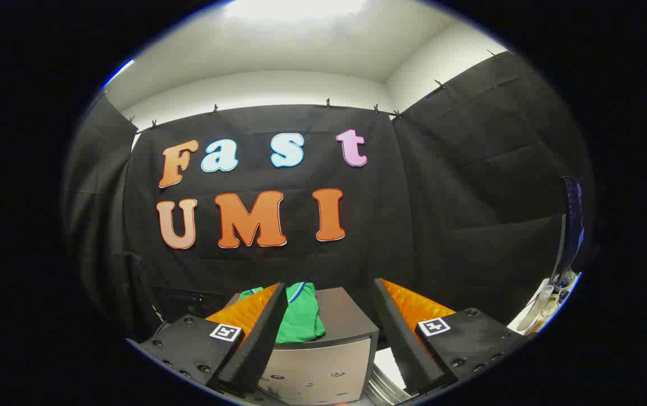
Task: Put the clothes into the washing machine and then close the washing machine lid.
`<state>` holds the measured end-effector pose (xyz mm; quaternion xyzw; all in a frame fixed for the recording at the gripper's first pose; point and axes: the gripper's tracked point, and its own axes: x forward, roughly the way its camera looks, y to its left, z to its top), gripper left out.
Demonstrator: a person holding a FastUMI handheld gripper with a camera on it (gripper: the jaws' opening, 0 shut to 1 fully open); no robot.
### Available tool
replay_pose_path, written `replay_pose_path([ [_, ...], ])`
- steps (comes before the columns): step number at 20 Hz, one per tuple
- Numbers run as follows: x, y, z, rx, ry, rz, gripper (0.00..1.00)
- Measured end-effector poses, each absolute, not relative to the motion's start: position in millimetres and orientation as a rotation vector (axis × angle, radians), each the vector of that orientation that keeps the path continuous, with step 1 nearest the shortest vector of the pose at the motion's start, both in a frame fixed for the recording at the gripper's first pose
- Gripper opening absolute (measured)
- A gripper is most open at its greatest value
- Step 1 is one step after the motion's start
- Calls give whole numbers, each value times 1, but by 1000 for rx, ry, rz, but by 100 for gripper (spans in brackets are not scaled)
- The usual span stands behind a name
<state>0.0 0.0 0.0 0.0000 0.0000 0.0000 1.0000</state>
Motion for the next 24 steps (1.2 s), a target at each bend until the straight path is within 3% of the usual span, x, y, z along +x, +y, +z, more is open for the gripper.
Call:
replay_pose_path([
  [14, 3, 3, -2, 49, 11, -10, 97],
  [24, 6, 8, -3, -21, 35, 100, 97],
])
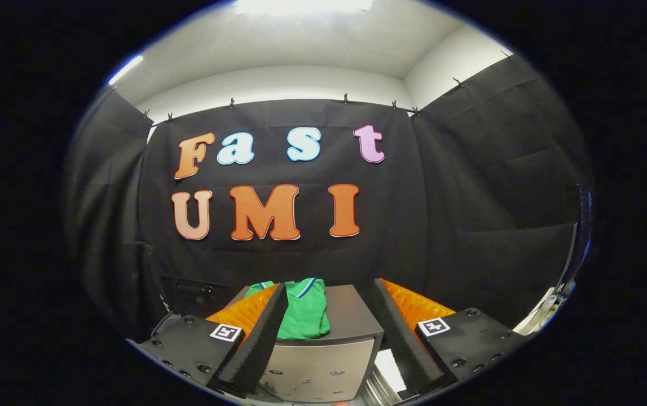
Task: Put the clothes into the washing machine and then close the washing machine lid.
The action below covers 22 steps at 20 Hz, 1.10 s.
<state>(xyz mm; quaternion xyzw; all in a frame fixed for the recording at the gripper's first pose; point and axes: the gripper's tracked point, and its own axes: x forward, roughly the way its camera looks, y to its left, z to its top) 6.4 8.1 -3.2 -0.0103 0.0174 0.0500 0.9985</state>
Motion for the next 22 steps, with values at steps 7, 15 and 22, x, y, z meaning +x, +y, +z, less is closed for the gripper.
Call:
replay_pose_path([
  [7, 38, 59, -24, 95, 127, 121, 97],
  [15, 167, 143, -104, -57, 478, 208, 98],
  [22, 262, 168, -182, 36, 806, 117, 97],
])
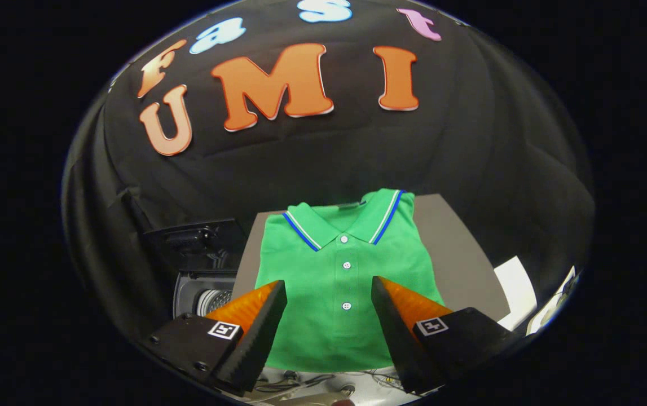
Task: Put the clothes into the washing machine and then close the washing machine lid.
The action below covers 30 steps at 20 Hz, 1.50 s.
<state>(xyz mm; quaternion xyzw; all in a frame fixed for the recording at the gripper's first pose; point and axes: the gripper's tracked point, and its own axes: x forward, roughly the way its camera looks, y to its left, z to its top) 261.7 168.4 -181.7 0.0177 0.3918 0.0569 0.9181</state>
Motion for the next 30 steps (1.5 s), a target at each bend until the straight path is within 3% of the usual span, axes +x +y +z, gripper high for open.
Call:
replay_pose_path([
  [6, 278, 158, -224, -17, 976, 93, 99],
  [18, 282, 145, -236, -57, 888, 168, 96],
  [20, 282, 147, -236, -53, 891, 183, 87],
  [23, 284, 151, -236, -8, 898, 190, 63],
  [25, 286, 153, -237, 15, 885, 206, 32],
  [29, 285, 156, -236, 92, 803, 206, 8],
  [30, 281, 155, -236, 117, 754, 198, 9],
])
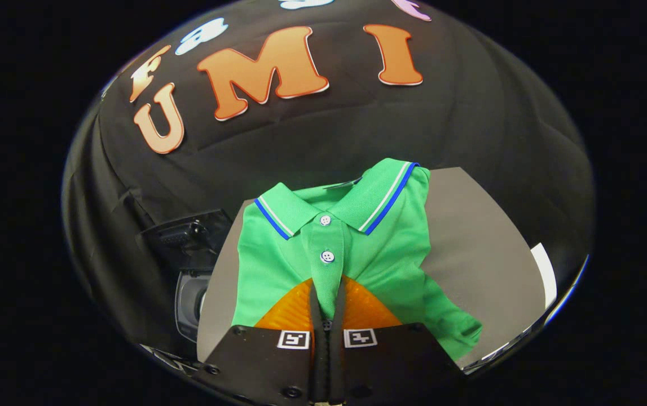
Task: Put the clothes into the washing machine and then close the washing machine lid.
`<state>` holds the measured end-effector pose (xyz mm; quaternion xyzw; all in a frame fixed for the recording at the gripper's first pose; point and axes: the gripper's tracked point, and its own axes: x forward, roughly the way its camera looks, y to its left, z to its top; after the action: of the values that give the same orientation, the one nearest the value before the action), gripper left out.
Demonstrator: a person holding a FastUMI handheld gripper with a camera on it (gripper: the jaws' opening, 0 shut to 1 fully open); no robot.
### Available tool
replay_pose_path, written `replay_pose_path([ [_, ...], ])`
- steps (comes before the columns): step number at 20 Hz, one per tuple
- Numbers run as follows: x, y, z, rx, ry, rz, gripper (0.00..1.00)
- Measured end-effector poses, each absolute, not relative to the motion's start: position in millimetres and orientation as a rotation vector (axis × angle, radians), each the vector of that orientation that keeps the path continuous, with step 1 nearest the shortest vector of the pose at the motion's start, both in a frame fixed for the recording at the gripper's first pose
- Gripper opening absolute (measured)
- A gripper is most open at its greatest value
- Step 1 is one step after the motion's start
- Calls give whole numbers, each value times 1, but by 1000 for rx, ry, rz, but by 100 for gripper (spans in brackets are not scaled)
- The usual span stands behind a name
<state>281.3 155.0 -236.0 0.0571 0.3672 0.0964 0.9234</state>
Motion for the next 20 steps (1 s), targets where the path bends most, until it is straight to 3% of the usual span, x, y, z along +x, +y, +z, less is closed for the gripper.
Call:
replay_pose_path([
  [6, 250, 185, -219, 326, 433, 238, 8],
  [12, 210, 213, -141, 330, 163, 321, 8],
  [20, 146, 297, -81, 194, 40, 447, 8],
])
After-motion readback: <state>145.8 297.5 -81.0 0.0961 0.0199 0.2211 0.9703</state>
